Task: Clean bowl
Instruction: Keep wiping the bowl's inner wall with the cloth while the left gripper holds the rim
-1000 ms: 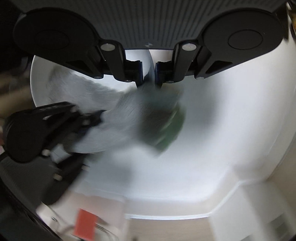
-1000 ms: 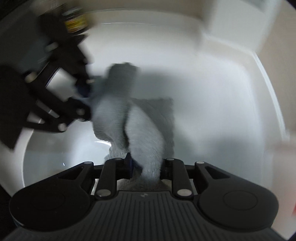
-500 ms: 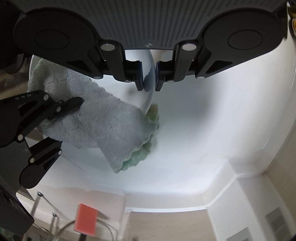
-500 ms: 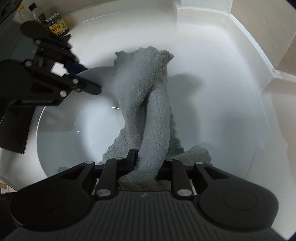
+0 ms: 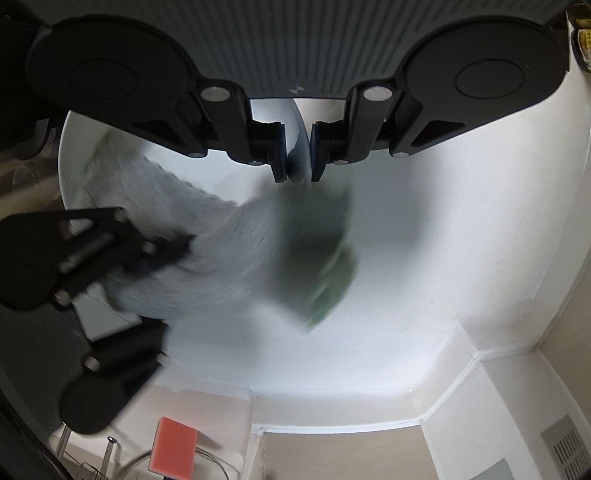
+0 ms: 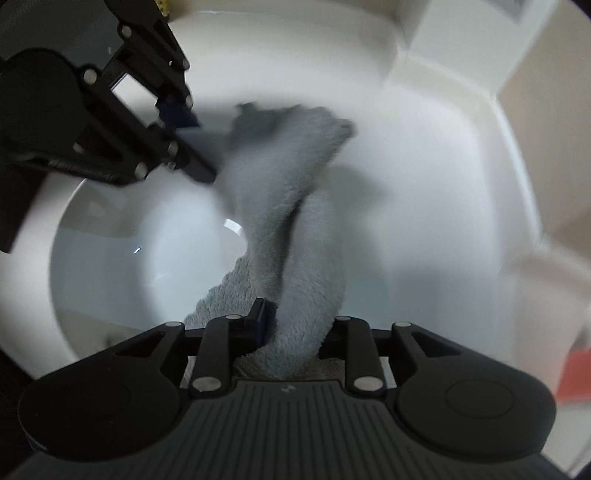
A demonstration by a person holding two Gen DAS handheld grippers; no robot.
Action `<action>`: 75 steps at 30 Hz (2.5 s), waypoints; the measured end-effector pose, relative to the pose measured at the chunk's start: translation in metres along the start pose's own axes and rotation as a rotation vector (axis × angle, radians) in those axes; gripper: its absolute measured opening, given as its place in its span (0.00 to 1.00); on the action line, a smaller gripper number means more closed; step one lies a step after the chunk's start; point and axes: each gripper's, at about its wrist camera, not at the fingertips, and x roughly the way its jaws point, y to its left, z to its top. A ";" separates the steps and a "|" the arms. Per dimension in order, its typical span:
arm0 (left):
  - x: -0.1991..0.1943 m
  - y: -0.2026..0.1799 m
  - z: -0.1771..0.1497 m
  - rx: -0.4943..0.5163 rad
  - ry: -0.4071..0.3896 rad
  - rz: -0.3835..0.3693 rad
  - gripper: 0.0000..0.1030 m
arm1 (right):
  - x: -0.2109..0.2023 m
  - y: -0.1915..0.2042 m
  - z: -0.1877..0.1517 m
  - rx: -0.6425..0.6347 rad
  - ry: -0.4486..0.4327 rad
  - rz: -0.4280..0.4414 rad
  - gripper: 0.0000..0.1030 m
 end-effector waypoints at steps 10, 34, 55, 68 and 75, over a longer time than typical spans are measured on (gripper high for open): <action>-0.005 0.002 -0.013 -0.147 -0.046 0.021 0.10 | 0.009 -0.022 -0.006 0.274 0.095 0.087 0.17; -0.009 -0.011 -0.012 0.000 -0.004 0.019 0.10 | -0.002 -0.001 -0.016 0.047 0.044 0.065 0.20; -0.019 0.011 -0.033 -0.107 -0.071 0.025 0.11 | 0.005 -0.021 -0.027 0.220 0.070 0.252 0.16; -0.003 0.000 -0.023 -0.073 -0.038 0.033 0.13 | 0.008 -0.009 0.007 0.000 0.023 0.128 0.20; -0.006 -0.003 -0.038 -0.187 -0.069 0.075 0.12 | 0.019 -0.023 0.024 0.095 -0.016 0.175 0.21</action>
